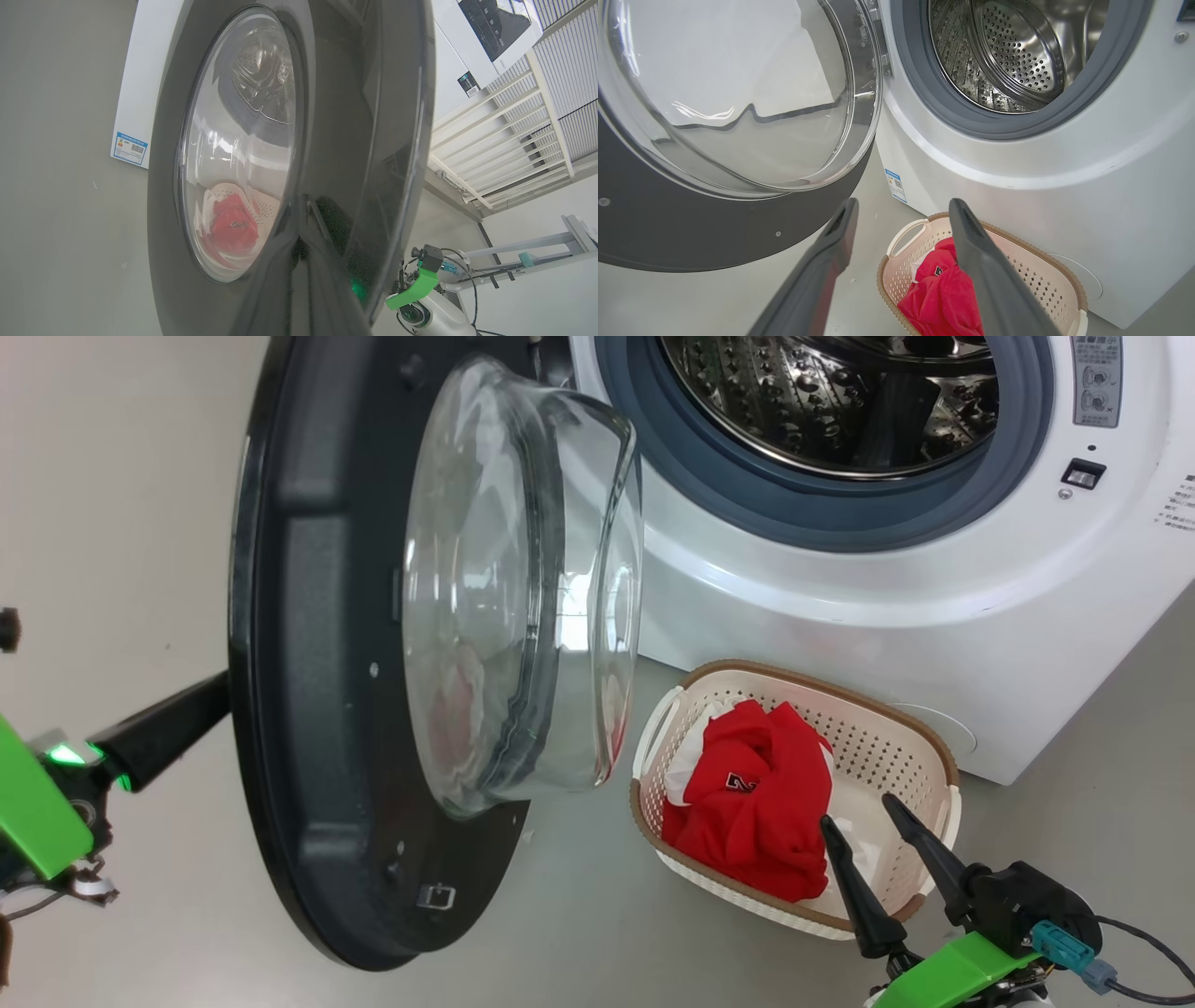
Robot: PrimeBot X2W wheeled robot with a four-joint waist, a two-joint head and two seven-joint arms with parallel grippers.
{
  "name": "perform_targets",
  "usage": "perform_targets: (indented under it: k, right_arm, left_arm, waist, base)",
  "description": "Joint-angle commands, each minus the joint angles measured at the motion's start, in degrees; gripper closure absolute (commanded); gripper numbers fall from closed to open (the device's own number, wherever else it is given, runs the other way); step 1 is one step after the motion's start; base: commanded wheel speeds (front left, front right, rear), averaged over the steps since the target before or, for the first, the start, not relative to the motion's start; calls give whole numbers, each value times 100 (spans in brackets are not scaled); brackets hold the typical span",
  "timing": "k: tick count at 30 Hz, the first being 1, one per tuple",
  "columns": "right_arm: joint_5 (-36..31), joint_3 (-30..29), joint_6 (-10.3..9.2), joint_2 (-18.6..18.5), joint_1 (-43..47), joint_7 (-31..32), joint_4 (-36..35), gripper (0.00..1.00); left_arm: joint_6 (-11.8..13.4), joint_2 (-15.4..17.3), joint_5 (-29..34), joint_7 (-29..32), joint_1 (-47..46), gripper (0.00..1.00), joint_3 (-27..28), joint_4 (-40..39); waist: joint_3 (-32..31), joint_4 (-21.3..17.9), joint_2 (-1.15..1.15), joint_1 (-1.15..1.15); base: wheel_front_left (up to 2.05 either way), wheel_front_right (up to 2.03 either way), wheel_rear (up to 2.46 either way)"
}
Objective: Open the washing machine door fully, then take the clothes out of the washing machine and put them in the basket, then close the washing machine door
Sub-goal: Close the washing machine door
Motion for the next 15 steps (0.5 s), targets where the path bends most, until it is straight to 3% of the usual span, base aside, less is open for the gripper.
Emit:
perform_targets:
  k: [1, 15]
  right_arm:
    - [0, 125, 35, 8, -61, -36, -145, 0]
    - [32, 119, 35, 24, 5, -36, -155, 0]
  left_arm:
    - [-41, 269, 132, -112, -87, 100, 295, -44]
    - [-41, 307, 518, -1231, 316, 98, 132, 471]
  waist:
    - [-6, -2, 0, 0]
    - [-161, 54, 0, 0]
  base:
    - [0, 0, 0]
    - [0, 0, 0]
